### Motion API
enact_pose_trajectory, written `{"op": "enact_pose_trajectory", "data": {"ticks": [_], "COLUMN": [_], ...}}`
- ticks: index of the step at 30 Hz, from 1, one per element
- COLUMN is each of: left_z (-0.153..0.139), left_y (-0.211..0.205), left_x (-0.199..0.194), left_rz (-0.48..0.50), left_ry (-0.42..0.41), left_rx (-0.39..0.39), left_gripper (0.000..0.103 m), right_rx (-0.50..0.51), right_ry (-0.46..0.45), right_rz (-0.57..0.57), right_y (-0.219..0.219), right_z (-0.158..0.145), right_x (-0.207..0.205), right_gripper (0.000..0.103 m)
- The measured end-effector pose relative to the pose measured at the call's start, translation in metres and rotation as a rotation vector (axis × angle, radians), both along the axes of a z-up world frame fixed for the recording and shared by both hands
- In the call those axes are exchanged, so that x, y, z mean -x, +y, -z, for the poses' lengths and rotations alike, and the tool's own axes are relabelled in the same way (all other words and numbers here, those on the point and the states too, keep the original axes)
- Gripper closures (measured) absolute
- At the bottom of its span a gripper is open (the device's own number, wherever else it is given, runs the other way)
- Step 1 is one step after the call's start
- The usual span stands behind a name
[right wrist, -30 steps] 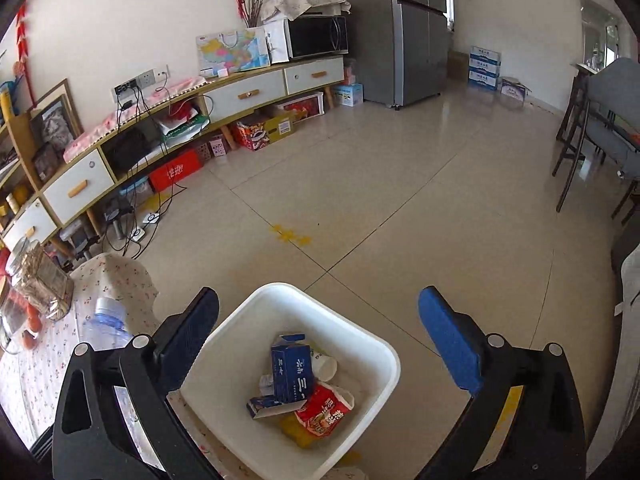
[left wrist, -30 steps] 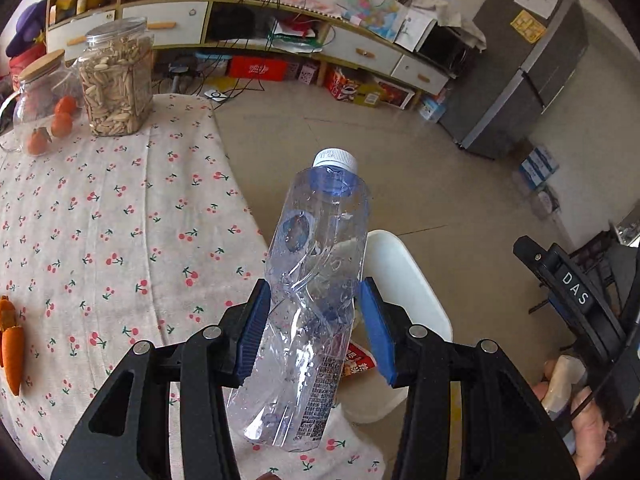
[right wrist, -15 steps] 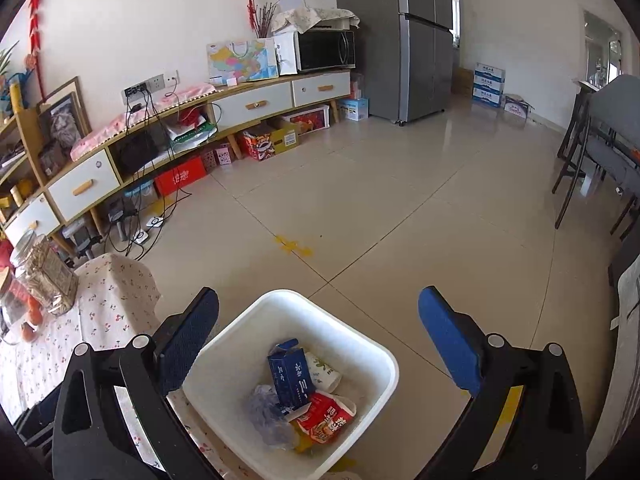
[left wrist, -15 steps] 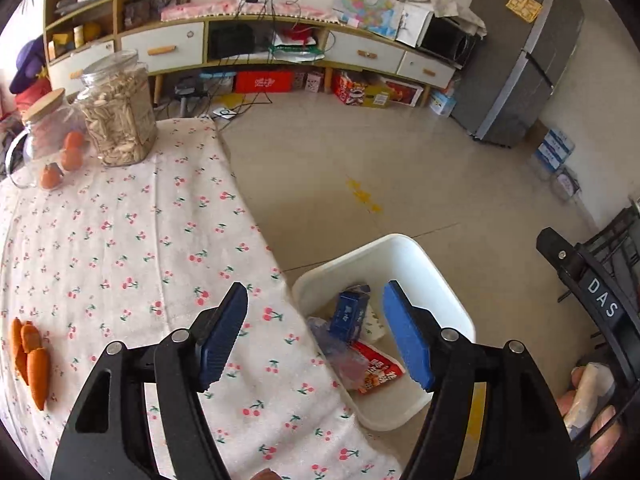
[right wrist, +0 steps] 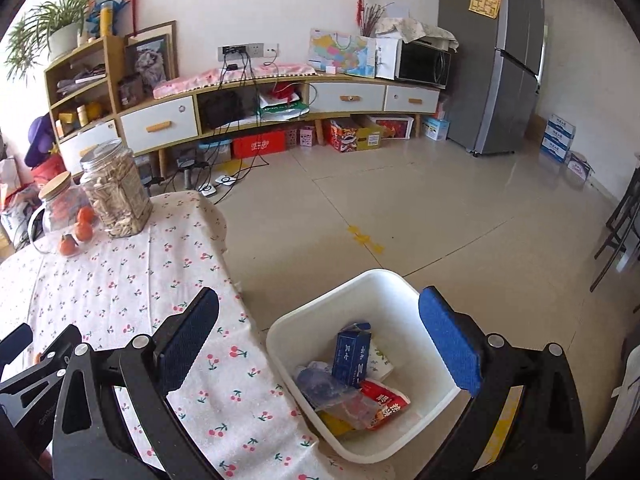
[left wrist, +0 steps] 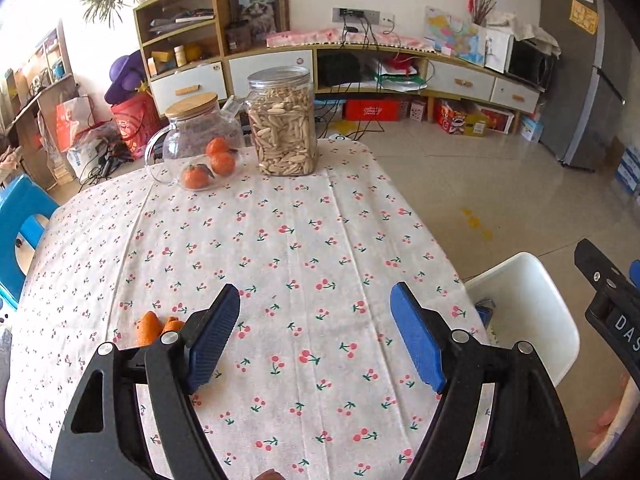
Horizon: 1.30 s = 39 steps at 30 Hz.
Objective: Collect trash
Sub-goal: 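Grasp an orange peel piece with the left tool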
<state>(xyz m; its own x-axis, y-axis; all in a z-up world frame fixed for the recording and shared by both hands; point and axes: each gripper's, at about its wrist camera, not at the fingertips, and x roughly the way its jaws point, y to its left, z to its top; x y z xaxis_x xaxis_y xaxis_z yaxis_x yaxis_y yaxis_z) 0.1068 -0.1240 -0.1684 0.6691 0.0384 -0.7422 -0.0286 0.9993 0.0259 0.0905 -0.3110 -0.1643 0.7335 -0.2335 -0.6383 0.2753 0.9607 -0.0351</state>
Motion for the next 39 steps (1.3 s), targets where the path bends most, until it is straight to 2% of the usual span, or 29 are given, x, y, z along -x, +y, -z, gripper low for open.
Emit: {"op": "enact_pose_trajectory", "data": {"ticks": [12, 21, 29, 33, 39], "left_z": [0.017, 0.038, 0.055, 0.062, 0.08], "left_y": [0.11, 0.191, 0.208, 0.207, 0.203], "left_x": [-0.01, -0.003, 0.001, -0.002, -0.012], "left_rz": [-0.169, -0.264, -0.27, -0.27, -0.292], "left_ry": [0.092, 0.204, 0.261, 0.272, 0.313], "left_rx": [0.027, 0.167, 0.272, 0.29, 0.323], "left_gripper": [0.027, 0.027, 0.031, 0.035, 0.049], "right_rx": [0.009, 0.007, -0.048, -0.059, -0.069], "right_ry": [0.07, 0.114, 0.173, 0.183, 0.206], "right_rz": [-0.197, -0.302, -0.314, -0.297, -0.285], "right_y": [0.082, 0.136, 0.159, 0.161, 0.161], "right_z": [0.011, 0.021, 0.035, 0.038, 0.044], "right_x": [-0.012, -0.017, -0.025, -0.029, -0.034], "right_gripper": [0.007, 0.007, 0.007, 0.007, 0.007]}}
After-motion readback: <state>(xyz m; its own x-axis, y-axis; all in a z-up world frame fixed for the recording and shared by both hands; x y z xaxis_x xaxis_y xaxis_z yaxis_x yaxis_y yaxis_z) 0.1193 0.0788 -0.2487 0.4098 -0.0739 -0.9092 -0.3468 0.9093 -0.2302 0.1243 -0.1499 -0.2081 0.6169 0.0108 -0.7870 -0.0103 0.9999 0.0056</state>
